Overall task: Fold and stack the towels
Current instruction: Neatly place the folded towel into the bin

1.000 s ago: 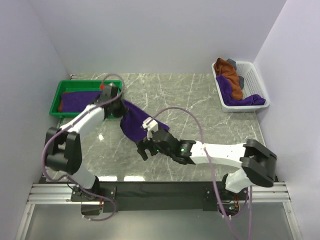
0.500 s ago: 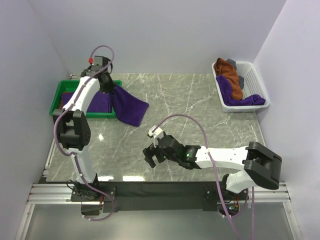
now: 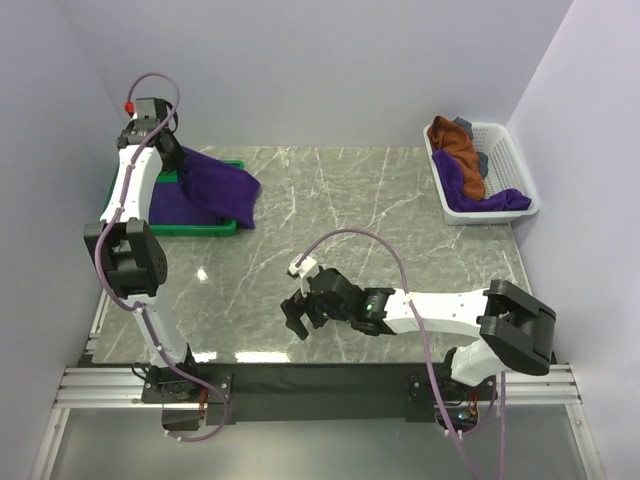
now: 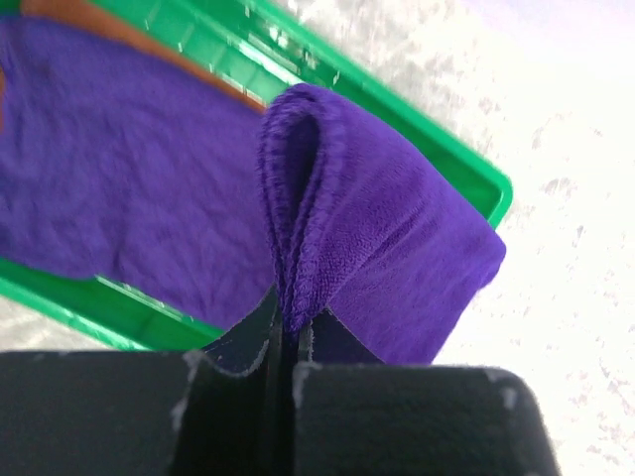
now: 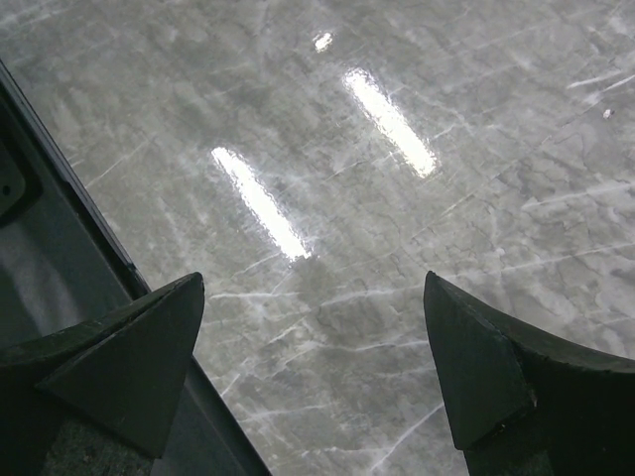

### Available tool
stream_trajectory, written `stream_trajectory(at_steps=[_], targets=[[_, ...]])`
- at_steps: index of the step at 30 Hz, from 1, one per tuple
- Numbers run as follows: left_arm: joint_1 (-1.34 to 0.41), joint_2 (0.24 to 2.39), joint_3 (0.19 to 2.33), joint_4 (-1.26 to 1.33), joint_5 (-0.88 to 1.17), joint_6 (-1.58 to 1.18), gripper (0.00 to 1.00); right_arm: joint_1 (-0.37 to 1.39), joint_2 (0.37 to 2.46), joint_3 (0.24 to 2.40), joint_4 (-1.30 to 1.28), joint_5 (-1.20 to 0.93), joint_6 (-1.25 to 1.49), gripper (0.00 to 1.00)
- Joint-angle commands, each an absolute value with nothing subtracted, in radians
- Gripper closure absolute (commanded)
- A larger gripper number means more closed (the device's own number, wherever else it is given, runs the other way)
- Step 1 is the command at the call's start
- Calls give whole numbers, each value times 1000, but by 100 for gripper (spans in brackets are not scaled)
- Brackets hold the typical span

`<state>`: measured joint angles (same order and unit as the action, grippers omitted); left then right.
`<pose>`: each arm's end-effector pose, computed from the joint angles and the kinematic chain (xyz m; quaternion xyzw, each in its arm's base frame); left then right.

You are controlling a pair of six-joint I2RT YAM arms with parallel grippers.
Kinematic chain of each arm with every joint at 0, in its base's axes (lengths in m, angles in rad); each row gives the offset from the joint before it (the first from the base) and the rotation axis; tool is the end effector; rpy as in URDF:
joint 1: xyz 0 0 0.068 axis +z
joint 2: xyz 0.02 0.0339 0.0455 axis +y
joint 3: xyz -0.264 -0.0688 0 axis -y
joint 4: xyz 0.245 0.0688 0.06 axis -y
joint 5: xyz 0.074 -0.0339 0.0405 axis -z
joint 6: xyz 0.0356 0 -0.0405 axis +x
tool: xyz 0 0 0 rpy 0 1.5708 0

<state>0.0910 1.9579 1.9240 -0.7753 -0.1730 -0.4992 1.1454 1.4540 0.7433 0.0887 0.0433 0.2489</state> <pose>0.4394 0.0463 0.3307 -0.2997 0.8756 0.0035 0.3788 0.1265 0.2755 0.1975 -0.3765 0.8058 0.2784 0.3625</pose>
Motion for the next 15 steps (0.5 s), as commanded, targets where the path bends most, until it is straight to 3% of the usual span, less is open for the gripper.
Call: stream_trajectory(at_steps=[1, 15], targets=[[106, 1980, 2006, -747, -164, -450, 99, 1146, 1450, 801, 57, 54, 252, 3], [155, 2005, 2080, -759, -170, -379, 99, 1146, 1491, 905, -101, 60, 222, 3]])
